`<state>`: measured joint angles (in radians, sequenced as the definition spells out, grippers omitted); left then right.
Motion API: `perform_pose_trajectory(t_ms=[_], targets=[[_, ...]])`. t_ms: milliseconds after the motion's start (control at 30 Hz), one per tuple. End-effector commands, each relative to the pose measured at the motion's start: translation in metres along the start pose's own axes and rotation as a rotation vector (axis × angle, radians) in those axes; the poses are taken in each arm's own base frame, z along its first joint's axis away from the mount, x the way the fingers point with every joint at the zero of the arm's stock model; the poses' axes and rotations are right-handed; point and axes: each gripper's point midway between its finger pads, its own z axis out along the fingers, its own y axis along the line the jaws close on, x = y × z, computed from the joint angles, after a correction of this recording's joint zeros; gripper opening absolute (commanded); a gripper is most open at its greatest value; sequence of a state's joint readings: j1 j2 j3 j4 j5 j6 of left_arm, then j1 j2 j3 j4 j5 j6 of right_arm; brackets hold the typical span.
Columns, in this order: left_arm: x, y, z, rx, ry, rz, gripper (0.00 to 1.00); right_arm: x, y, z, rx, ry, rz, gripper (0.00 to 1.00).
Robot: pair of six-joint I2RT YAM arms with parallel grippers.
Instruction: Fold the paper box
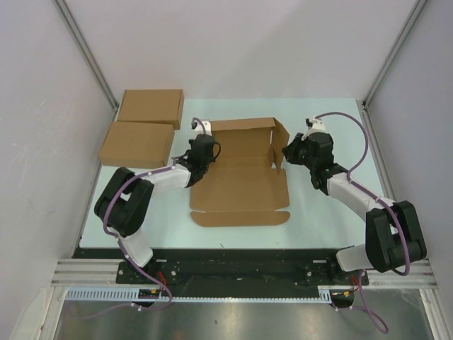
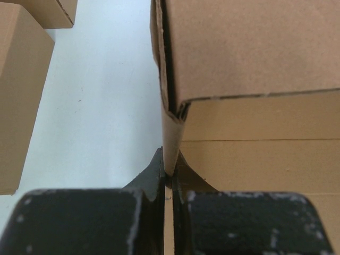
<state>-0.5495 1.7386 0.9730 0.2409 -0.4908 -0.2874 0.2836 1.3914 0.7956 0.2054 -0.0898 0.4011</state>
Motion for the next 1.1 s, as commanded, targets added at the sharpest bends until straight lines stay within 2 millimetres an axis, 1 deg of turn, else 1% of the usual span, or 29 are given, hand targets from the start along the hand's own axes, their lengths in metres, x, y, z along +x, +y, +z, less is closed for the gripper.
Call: perform_pose_trajectory(t_ms=[0,133,167,200,233,267,300,400,533,567,700,767,900,1000,1067], targets=[[-0.017,-0.015,-0.007,0.033,-0.051,-0.009,0.0,-0.022,0.038,-0.001,-0.043,-0.072,0.051,0.04],[-0.019,-0.02,-0.011,0.047,-0.06,-0.012,0.01,-0.006,0.05,0.007,-0.023,-0.062,0.024,0.04],[-0.017,-0.02,-0.012,0.047,-0.059,-0.009,0.0,-0.001,0.055,0.009,-0.026,-0.057,0.014,0.04],[-0.019,-0.02,-0.013,0.049,-0.066,-0.011,0.0,0.002,0.057,0.01,-0.028,-0.059,0.008,0.04],[-0.02,-0.021,-0.014,0.055,-0.076,-0.013,0.0,0.008,0.058,0.014,-0.026,-0.046,0.0,0.04],[-0.017,-0.019,-0.015,0.054,-0.074,-0.01,0.0,0.01,0.06,0.015,-0.029,-0.048,-0.006,0.04],[-0.02,-0.018,-0.016,0.056,-0.082,-0.011,0.0,0.015,0.064,0.016,-0.033,-0.039,-0.018,0.04],[-0.018,-0.017,-0.017,0.059,-0.093,-0.003,0.0,0.033,0.066,0.023,-0.027,-0.002,-0.044,0.08],[-0.016,-0.014,-0.018,0.054,-0.101,0.005,0.0,0.052,0.06,0.029,0.001,0.036,-0.093,0.12],[-0.015,-0.013,-0.019,0.053,-0.103,0.007,0.0,0.056,0.058,0.029,0.006,0.045,-0.104,0.15],[-0.02,-0.01,-0.021,0.044,-0.127,0.017,0.0,0.065,0.051,0.027,0.031,0.067,-0.152,0.23],[-0.021,-0.008,-0.022,0.042,-0.133,0.02,0.0,0.071,0.044,0.026,0.054,0.08,-0.174,0.27],[-0.023,-0.008,-0.023,0.048,-0.155,0.022,0.0,0.075,0.036,0.021,0.078,0.087,-0.202,0.31],[-0.02,-0.007,-0.023,0.052,-0.157,0.03,0.0,0.078,0.03,0.017,0.093,0.095,-0.216,0.34],[-0.019,-0.007,-0.023,0.052,-0.155,0.032,0.0,0.079,0.03,0.015,0.091,0.094,-0.221,0.36]])
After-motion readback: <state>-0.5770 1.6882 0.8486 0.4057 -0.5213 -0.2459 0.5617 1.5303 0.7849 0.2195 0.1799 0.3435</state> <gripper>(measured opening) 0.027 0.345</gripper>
